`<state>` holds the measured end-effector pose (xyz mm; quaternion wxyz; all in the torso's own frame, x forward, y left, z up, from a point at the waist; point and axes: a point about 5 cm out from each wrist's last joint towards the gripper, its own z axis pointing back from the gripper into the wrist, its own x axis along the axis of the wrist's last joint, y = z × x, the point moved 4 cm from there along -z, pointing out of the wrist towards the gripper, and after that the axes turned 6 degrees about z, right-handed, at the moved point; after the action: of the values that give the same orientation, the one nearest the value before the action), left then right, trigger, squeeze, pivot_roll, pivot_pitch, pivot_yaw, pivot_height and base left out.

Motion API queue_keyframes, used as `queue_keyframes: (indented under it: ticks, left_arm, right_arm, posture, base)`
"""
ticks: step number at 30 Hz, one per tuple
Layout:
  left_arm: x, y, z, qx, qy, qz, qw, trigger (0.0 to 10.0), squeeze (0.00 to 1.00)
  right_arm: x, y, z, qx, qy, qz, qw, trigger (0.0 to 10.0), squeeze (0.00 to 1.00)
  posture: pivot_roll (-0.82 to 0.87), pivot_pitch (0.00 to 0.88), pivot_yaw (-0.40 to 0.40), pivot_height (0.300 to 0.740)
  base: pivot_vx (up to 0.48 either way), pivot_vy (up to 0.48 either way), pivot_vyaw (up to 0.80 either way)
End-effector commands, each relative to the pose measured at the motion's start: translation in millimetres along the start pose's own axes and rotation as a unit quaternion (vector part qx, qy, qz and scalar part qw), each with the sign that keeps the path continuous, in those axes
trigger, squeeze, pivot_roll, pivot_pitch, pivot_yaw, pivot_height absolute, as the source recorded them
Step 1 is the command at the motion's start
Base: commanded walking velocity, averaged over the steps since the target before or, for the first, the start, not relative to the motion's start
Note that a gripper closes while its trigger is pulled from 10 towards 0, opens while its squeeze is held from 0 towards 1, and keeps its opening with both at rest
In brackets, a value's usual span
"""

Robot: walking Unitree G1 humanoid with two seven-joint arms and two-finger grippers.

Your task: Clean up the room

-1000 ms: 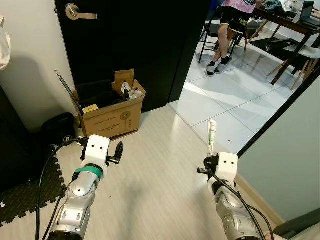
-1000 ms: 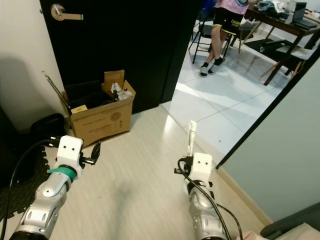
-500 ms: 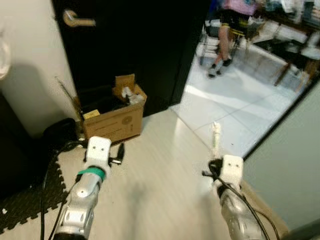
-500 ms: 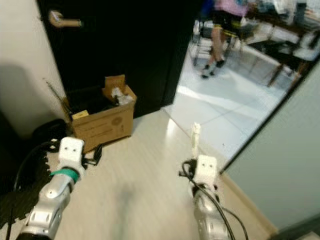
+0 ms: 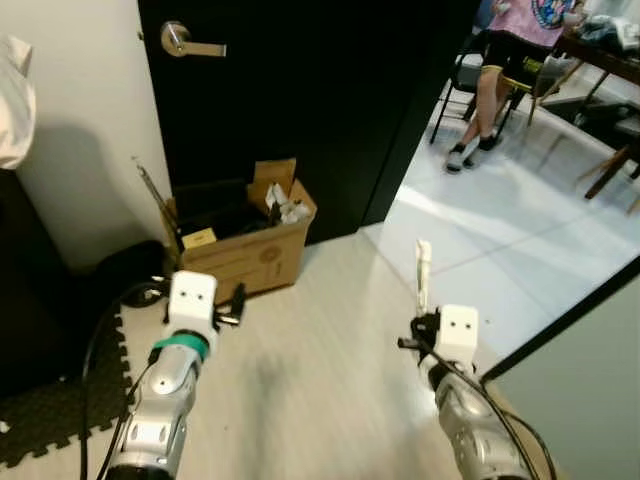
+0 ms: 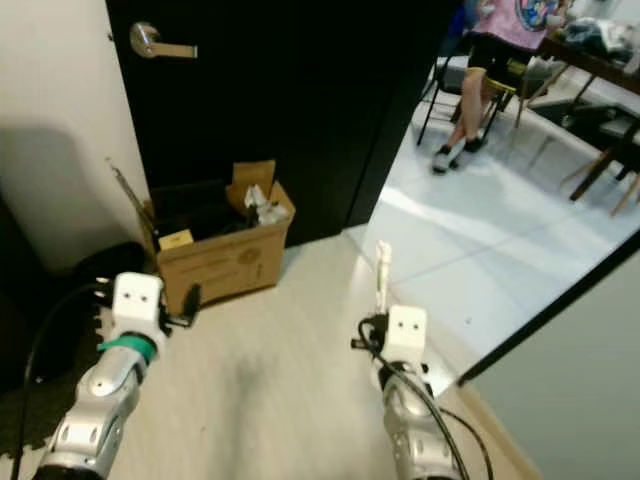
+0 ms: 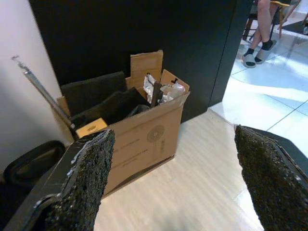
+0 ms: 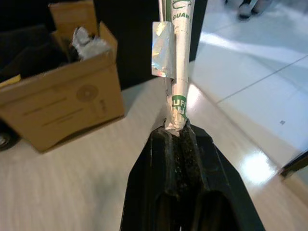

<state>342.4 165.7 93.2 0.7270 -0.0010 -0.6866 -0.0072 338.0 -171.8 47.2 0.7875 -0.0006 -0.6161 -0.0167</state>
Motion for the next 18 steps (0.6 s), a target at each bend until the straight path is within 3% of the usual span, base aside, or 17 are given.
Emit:
queue_keyframes:
  ticks: [1,8,18]
  left_arm:
    - [-4.4,-1.6,1.4,0.001,0.005,0.005,1.0,10.0,0.0]
    - [-4.9,-4.1,0.9,0.002,0.004,0.008,1.0,10.0,0.0]
    - [-5.6,-4.0,1.6,0.002,0.005,0.01,1.0,10.0,0.0]
  right_arm:
    - [-7.0,-5.3,2.8,-0.004,0.015,-0.005,1.0,10.0,0.0]
    - [-6.9,-8.1,3.1,-0.003,0.017,0.0,1.0,10.0,0.0]
    - [-6.9,-8.5,3.0,-0.004,0.019,0.009,1.0,10.0,0.0]
  posture:
    - [0.13,0.0,-0.089,0.74]
    - [0.13,0.0,-0.093,0.74]
    - [0.13,0.0,-0.094,0.74]
  base:
    - [0.345,0.0,-0.8]
    - [0.345,0.0,-0.8]
    - [0.345,0.0,0.0]
